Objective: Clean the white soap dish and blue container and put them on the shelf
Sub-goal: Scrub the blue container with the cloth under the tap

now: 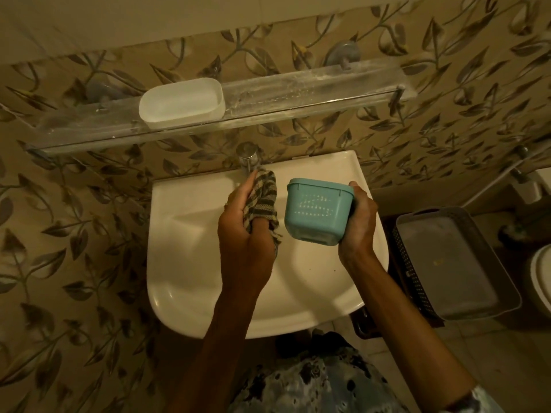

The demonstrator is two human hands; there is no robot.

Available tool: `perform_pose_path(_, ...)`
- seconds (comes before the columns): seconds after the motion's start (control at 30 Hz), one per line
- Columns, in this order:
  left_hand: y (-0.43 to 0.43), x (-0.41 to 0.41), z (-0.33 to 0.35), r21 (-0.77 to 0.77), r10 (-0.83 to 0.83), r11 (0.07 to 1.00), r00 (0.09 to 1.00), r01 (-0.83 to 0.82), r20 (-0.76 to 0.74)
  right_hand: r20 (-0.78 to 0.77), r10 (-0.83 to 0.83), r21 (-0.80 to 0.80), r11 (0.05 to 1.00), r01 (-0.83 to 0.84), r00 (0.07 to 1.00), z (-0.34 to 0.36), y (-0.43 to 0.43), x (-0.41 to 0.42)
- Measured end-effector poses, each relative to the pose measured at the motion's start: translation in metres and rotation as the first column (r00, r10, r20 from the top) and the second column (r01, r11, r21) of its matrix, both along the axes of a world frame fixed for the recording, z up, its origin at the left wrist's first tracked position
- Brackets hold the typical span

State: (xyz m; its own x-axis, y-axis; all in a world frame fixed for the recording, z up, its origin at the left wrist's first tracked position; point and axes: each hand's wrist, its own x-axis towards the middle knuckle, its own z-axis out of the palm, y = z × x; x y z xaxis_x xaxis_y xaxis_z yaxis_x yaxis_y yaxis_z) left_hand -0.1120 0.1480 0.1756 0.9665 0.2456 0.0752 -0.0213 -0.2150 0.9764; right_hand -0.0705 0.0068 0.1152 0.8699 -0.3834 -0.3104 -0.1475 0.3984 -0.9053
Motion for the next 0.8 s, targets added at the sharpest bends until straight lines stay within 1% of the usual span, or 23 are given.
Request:
perform_pose_path(0.07, -0.009, 0.000, -0.001, 0.118, -0.032, 0.993, 0.997, 0.024, 0.069, 0.012, -0.003, -0.057, 0.998, 0.004, 1.000, 0.000, 0.001, 0.002)
perform_pose_path(0.13, -0.020, -0.004, -0.003, 0.272, -0.062, 0.962, 0.995, 0.037, 0.080, -0.004, -0.001, -0.098, 0.995, 0.001, 1.000, 0.001, 0.002, 0.004)
perform_pose_path(0.23, -0.038, -0.015, -0.005, 0.508, -0.111, 0.861, 0.986, 0.033, 0.125, 0.011, -0.027, -0.169, 0.985, 0.029, 1.000, 0.003, 0.004, 0.005)
perform_pose_path(0.27, -0.045, -0.019, -0.005, 0.561, -0.142, 0.827, 0.981, 0.045, 0.131, 0.002, -0.032, -0.217, 0.976, 0.032, 0.999, 0.001, 0.003, 0.005)
perform_pose_path(0.37, -0.060, -0.027, -0.007, 0.690, -0.219, 0.719, 0.969, 0.082, 0.112, -0.011, 0.022, -0.375, 0.927, -0.025, 1.000, -0.005, 0.002, 0.003)
perform_pose_path(0.4, -0.062, -0.028, -0.009, 0.723, -0.239, 0.685, 0.964, 0.085, 0.113, -0.021, 0.034, -0.401, 0.915, -0.040, 0.999, -0.008, 0.002, 0.003)
perform_pose_path(0.43, -0.061, -0.028, -0.013, 0.742, -0.255, 0.665, 0.960, 0.085, 0.119, -0.023, 0.019, -0.415, 0.909, -0.026, 1.000, -0.011, 0.001, 0.003)
perform_pose_path(0.47, -0.058, -0.028, -0.016, 0.744, -0.261, 0.663, 0.957, 0.084, 0.124, -0.034, -0.016, -0.386, 0.922, 0.001, 0.999, -0.009, 0.000, 0.004)
perform_pose_path(0.57, -0.040, -0.022, -0.022, 0.711, -0.212, 0.702, 0.967, 0.052, 0.139, -0.053, -0.081, -0.201, 0.977, 0.069, 0.995, 0.001, 0.002, 0.003)
perform_pose_path(0.7, -0.023, -0.015, -0.021, 0.615, -0.105, 0.788, 0.989, 0.020, 0.101, -0.054, -0.094, -0.170, 0.982, 0.084, 0.994, 0.001, 0.006, -0.002)
perform_pose_path(0.73, -0.022, -0.015, -0.021, 0.602, -0.091, 0.799, 0.991, 0.016, 0.094, -0.051, -0.073, -0.174, 0.983, 0.063, 0.996, -0.001, 0.006, -0.001)
perform_pose_path(0.8, -0.028, -0.020, -0.021, 0.623, -0.074, 0.782, 0.993, 0.001, 0.092, -0.014, -0.075, -0.170, 0.983, 0.072, 0.997, 0.003, 0.009, 0.001)
